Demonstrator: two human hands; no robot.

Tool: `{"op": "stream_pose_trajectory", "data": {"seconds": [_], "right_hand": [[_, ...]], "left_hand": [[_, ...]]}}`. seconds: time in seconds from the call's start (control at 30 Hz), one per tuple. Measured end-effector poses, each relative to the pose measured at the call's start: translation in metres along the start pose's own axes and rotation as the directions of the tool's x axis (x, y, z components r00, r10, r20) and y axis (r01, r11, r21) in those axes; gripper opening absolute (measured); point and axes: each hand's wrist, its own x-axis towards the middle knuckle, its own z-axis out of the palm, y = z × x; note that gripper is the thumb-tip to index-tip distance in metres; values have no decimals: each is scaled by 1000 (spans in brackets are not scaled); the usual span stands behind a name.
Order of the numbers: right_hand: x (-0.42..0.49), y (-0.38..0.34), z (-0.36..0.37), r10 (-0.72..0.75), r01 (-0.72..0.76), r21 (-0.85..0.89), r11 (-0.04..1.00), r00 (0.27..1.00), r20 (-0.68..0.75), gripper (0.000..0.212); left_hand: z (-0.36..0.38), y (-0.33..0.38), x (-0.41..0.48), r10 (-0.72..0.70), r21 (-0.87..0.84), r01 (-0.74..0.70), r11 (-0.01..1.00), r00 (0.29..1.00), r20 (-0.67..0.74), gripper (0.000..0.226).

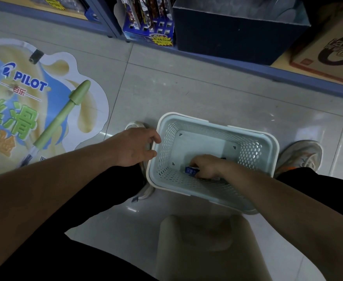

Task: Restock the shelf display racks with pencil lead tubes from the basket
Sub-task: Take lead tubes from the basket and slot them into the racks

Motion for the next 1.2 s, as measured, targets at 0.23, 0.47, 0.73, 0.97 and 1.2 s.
{"op": "stream_pose_trajectory", "data": {"seconds": [0.23,0.47,0.73,0.97,1.2], "right_hand": [[-1,2,1,14,-16,89,996,1000,25,34],[-16,-3,-5,21,-24,159,987,1000,17,25],[-93,-10,-52,102,-40,346,937,981,-163,13],[-179,-5,-72,230,17,459,888,848,-477,13],[-228,27,-27,515,-93,621,778,661,-546,15]], "left_hand": [[-1,2,-1,-10,44,11,999,1000,-3,30],[-6,10,-5,29,101,-29,994,1000,-2,35],[-12,36,-13,88,337,-38,941,987,-135,39],[10,84,7,304,288,-270,919,949,-82,30],[107,109,110,236,192,-267,944,957,171,63]]}}
